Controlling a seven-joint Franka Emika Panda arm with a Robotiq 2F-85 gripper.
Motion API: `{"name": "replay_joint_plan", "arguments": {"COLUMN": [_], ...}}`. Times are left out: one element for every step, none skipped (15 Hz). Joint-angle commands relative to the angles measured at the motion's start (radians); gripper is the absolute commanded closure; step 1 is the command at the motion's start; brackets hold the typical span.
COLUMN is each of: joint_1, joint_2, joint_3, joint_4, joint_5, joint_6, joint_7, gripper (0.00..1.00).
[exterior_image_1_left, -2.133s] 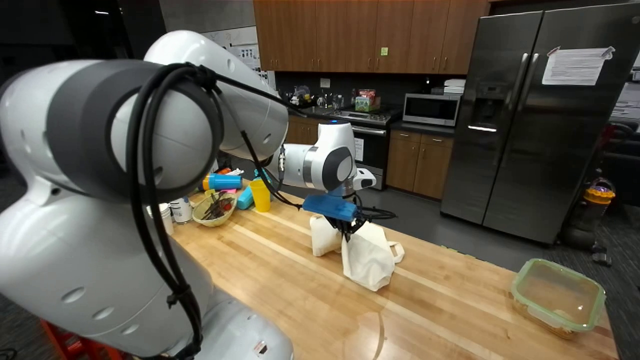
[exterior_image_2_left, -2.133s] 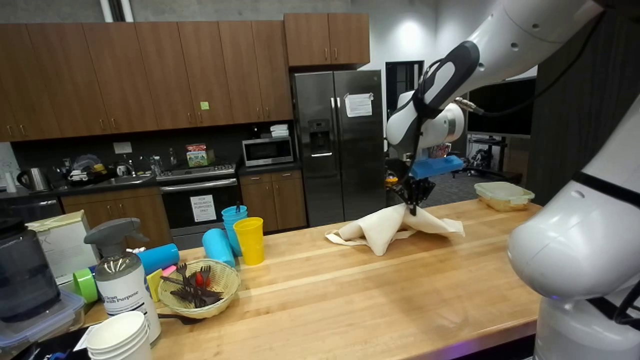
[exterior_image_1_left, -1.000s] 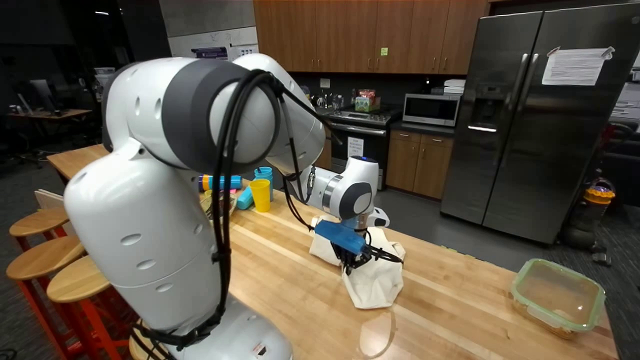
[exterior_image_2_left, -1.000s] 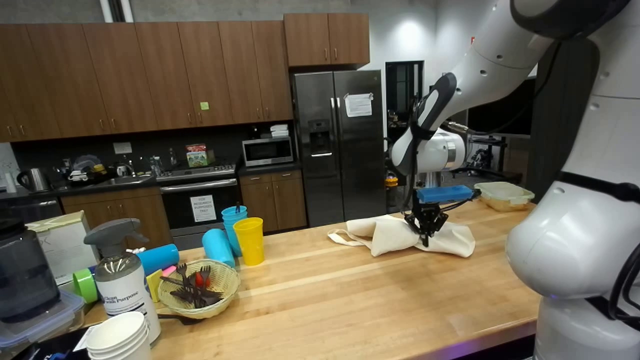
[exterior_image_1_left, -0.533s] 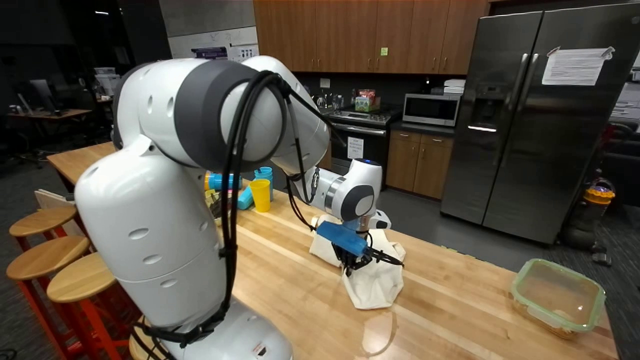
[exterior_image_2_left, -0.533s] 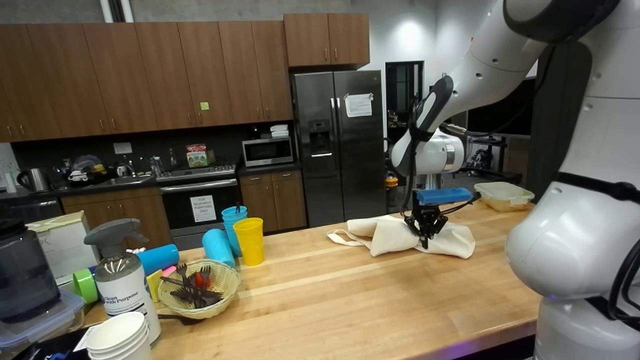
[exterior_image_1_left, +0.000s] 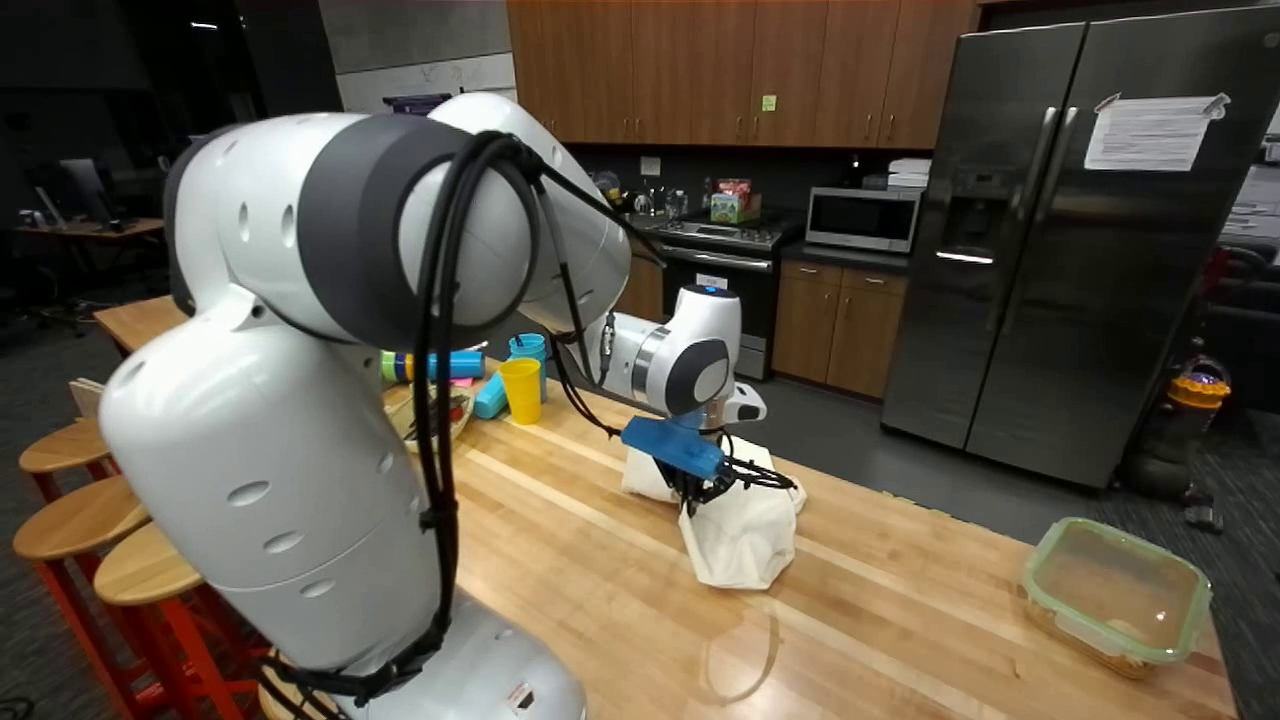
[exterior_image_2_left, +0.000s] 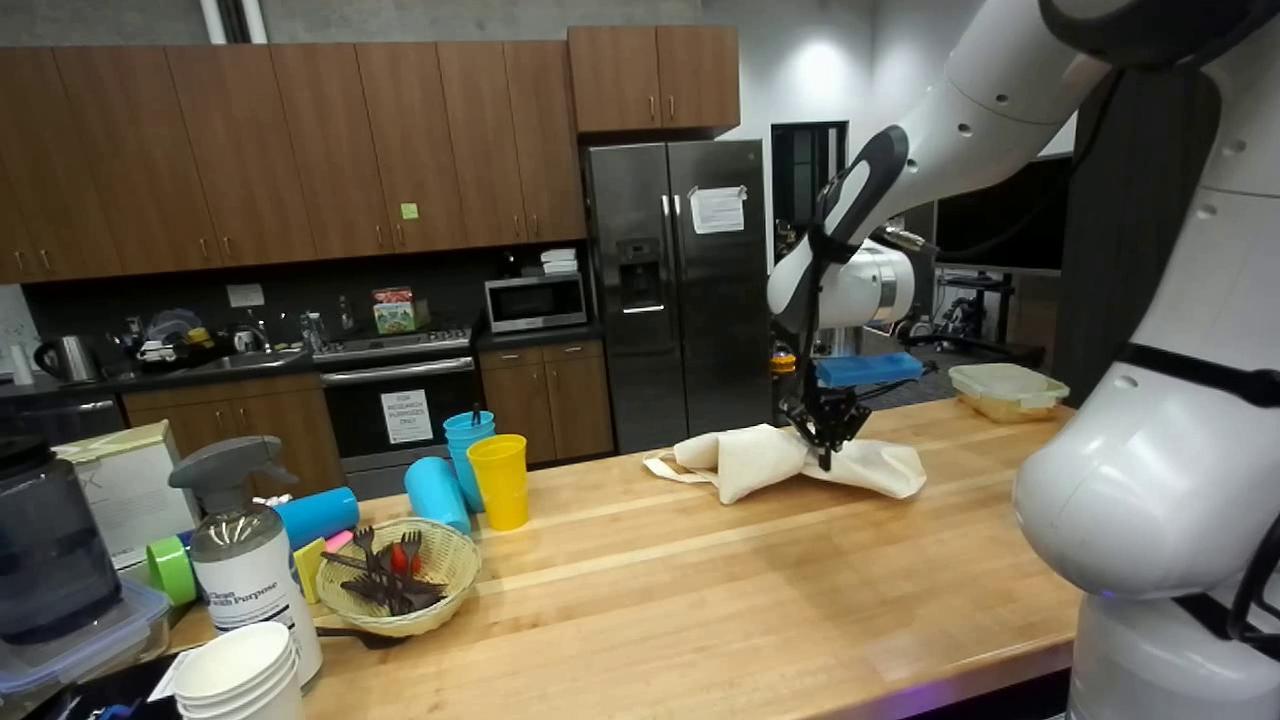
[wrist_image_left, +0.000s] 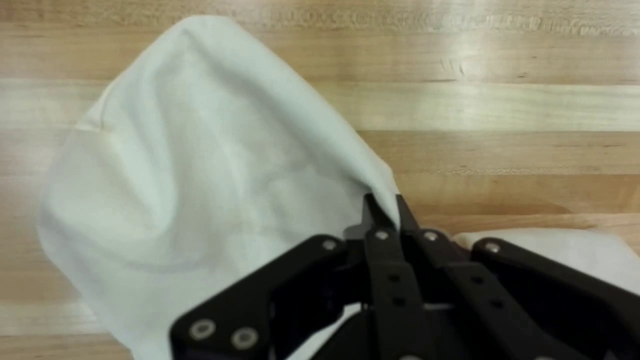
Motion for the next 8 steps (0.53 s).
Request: {"name": "replay_joint_plan", "arguments": {"joint_1": [-0.012, -0.019, -0.026, -0.034, -0.041, -0.047, -0.054, -0.061], "joint_2": [0.015, 0.030, 0.046, 0.061, 0.077, 0.092, 0.109, 0.123], "joint_3": [-0.020, -0.027, -0.035, -0.045, -0.055, -0.063, -0.072, -0.079], "joint_4": [0.006, 0.006, 0.008, 0.008, 0.008, 0.011, 0.014, 0.016], "joint_5": [0.018, 0.019, 0.023, 0.034, 0.046, 0.064, 0.081, 0.099], "joint_6": [-0.020, -0.028, -0.039, -0.052, -0.060, -0.070, -0.077, -0.085], "joint_7": [-0.008, -0.003, 0.006, 0.008, 0.010, 0.008, 0.008, 0.010], "gripper": [0.99, 0.99, 0.99, 0.99, 0.99, 0.99, 0.99, 0.99]}}
